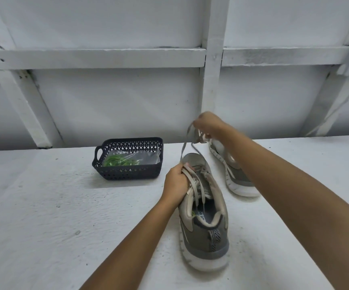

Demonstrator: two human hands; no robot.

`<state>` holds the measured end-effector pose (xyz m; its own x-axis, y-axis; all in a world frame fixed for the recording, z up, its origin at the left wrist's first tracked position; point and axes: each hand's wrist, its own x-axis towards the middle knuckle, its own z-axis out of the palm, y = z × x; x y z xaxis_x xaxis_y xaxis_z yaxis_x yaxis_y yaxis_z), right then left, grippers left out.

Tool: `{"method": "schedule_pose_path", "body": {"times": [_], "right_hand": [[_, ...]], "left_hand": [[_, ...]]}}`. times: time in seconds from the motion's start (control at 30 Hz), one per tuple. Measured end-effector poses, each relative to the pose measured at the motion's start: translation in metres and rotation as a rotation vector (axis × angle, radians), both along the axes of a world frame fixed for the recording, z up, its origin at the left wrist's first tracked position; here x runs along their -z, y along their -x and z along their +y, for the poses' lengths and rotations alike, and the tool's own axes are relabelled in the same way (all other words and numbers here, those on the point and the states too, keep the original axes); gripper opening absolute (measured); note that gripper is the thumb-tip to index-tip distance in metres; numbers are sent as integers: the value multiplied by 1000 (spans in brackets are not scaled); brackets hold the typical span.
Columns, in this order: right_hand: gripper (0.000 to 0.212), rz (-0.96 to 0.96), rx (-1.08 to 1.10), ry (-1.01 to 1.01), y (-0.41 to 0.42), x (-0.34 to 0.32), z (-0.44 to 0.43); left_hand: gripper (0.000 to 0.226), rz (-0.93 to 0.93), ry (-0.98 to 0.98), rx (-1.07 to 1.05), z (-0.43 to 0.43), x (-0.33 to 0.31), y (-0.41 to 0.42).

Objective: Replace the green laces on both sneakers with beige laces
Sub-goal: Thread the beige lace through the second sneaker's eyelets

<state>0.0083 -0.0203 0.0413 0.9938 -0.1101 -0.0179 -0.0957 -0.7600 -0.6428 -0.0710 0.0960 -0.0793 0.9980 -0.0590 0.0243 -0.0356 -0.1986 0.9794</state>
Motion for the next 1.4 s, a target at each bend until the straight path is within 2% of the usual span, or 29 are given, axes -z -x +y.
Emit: {"method": "schedule_pose_path", "body": {"times": [0.07,0.13,0.23,0.3,0.37,0.43,0.5,0.6,0.67,0.73,0.83,0.87,0.97,1.03,1.13,1.2,1.3,1.4], "right_hand": [[14,-116,27,-180,0,-14,1],[16,-162,-17,-376,5,-24,4],[23,-74,-166,-699,19,-32,9],[21,-49,-202,-747,27,-30,13],[16,-70,-220,-635,29,-24,12],[15,-69,-257,-432,30,-17,8],[22,-26,-309,-208,33,-8,1],[29,-70,-374,103,42,0,-7],[28,-64,-397,152,48,0,-11],[28,32,-450,115,56,-1,-15],[21,139,-565,270,68,3,-11],[9,133,-572,330,71,9,-7],[19,49,-526,357,74,26,0],[22,-7,-468,326,74,30,0],[25,-97,-383,250,72,34,-4],[24,-149,-347,152,72,38,-5],[24,-190,-323,-137,72,32,1],[27,-236,-372,-448,79,6,9]], "left_hand": [[34,8,2,-1,0,-1,0],[34,-2,2,-6,0,-1,-1],[30,-20,-1,-3,0,-2,0],[28,-19,-3,-4,0,-3,1],[27,-25,4,-10,0,-5,2],[24,-68,1,-2,2,-8,4],[24,-130,-12,-3,6,-14,8],[28,-235,14,-17,13,-24,12],[24,-278,30,-4,17,-32,15],[22,-306,47,9,21,-41,17],[24,-389,50,8,23,-54,19],[25,-411,67,11,21,-57,20],[23,-455,71,16,16,-59,25],[13,-434,26,21,12,-51,28],[44,-168,-50,91,7,-35,30],[51,-29,-103,110,4,-29,29],[48,-21,-174,62,2,-25,25],[54,-14,-85,60,1,-21,25]]}}
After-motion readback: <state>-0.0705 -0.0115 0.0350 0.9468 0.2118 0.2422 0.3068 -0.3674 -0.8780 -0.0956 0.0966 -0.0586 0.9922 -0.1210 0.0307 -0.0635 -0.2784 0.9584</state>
